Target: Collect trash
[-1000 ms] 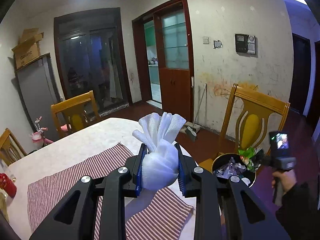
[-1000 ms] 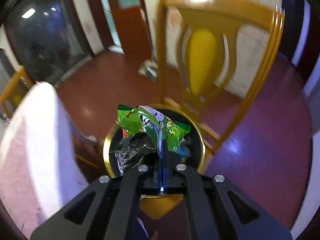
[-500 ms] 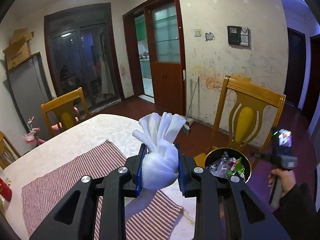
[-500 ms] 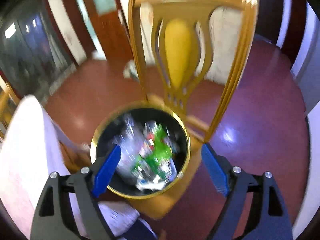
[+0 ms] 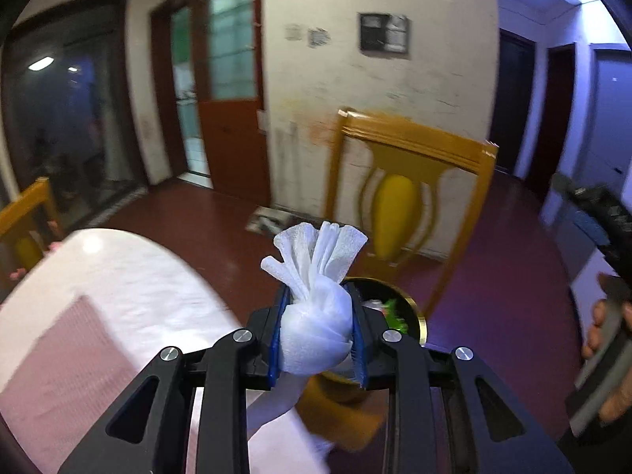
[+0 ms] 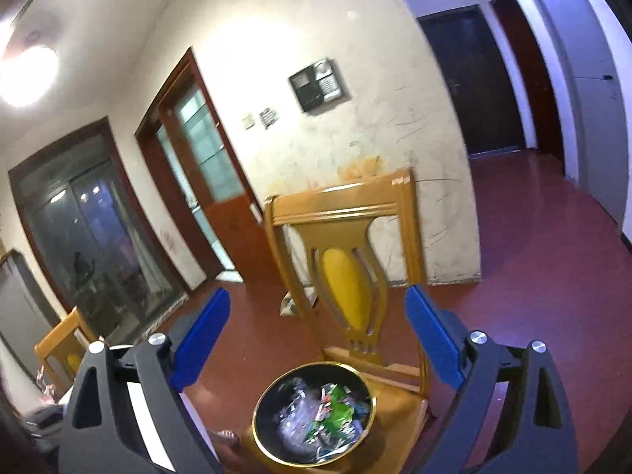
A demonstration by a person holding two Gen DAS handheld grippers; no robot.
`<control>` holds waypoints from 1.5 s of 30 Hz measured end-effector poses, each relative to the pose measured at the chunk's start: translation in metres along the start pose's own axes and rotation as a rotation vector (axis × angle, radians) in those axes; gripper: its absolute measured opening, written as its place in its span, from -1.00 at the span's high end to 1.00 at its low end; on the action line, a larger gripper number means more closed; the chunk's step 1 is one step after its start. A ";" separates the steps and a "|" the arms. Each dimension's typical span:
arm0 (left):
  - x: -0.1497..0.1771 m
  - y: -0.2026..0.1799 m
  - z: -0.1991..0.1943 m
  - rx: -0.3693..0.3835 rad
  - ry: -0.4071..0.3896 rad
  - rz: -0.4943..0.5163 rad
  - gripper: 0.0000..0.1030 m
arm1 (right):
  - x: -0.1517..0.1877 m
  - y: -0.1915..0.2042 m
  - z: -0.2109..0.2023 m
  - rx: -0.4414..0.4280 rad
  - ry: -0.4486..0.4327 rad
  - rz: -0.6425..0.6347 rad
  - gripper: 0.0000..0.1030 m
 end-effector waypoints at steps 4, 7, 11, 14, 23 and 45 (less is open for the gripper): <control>0.002 -0.029 0.071 0.083 0.095 0.004 0.44 | -0.005 -0.032 0.003 0.015 0.032 0.102 -0.75; 0.009 -0.052 0.127 0.104 0.170 0.057 0.44 | -0.006 -0.045 0.005 0.017 0.055 0.140 -0.75; 0.018 -0.068 0.179 0.109 0.235 0.083 0.43 | -0.007 -0.052 0.007 0.013 0.067 0.155 -0.75; 0.025 -0.077 0.209 0.143 0.290 0.093 -0.58 | -0.007 -0.055 0.007 0.013 0.076 0.163 -0.75; 0.023 -0.049 0.206 -0.002 0.280 0.060 -0.89 | -0.006 -0.046 0.002 -0.007 0.087 0.168 -0.75; 0.085 0.181 -0.204 -0.670 0.019 -0.299 -0.89 | 0.170 0.239 -0.088 -0.498 0.370 -0.235 -0.89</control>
Point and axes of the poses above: each gripper's, at about its wrist camera, not at the fingertips, and z roughly the way its jaws point, y to its left, x to its underside, the point moved 7 cm from there along z, roughly the way its jaws point, and after that the axes turned 15 degrees about z, right-handed, at the moved point
